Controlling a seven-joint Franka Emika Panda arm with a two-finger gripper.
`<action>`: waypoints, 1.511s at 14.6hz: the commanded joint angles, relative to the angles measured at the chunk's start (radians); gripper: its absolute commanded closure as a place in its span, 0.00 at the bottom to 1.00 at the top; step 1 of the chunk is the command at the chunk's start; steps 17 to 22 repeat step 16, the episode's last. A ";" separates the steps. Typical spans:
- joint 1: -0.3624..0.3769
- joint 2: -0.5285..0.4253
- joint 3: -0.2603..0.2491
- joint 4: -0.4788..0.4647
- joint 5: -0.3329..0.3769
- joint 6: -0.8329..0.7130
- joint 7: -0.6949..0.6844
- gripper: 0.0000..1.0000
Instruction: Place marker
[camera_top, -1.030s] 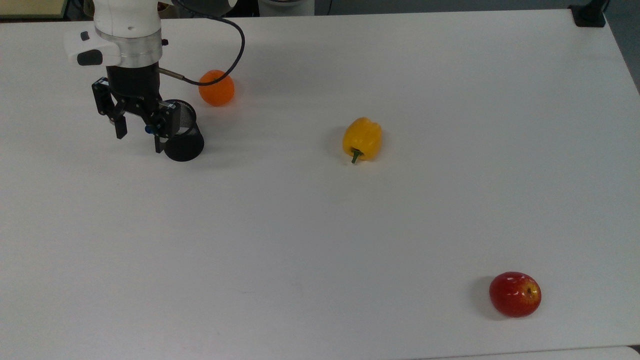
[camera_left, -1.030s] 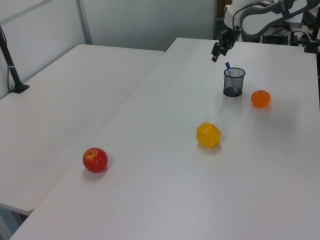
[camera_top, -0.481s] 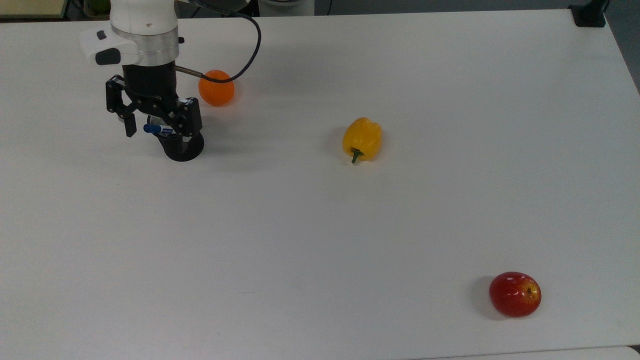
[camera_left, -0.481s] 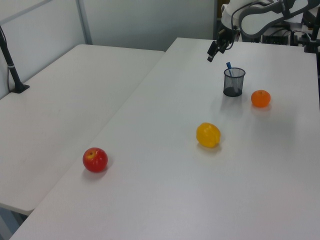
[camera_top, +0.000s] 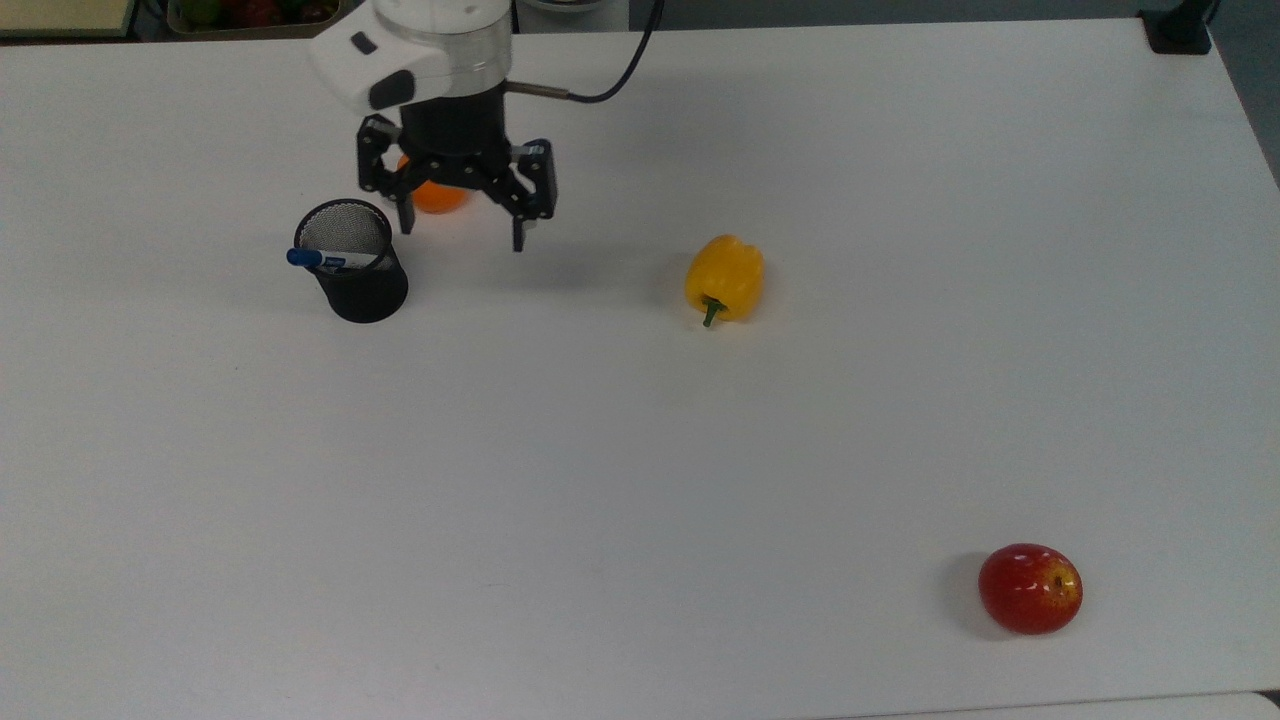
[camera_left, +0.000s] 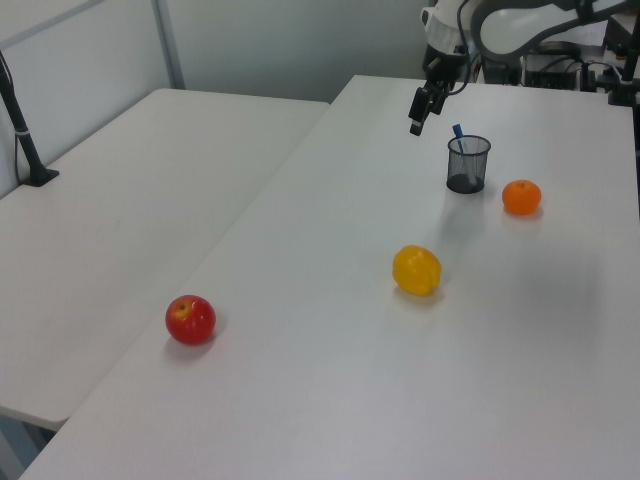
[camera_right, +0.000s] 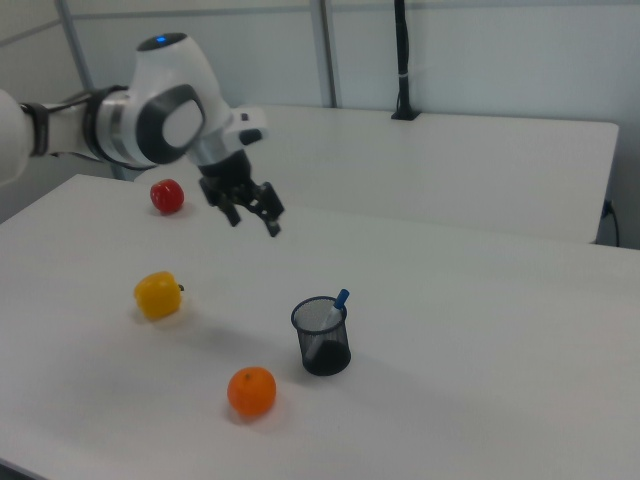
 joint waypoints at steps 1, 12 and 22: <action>0.084 -0.067 -0.009 0.008 -0.012 -0.166 -0.032 0.00; 0.166 -0.236 -0.015 0.008 -0.003 -0.481 -0.063 0.00; 0.166 -0.234 -0.015 0.008 -0.003 -0.483 -0.055 0.00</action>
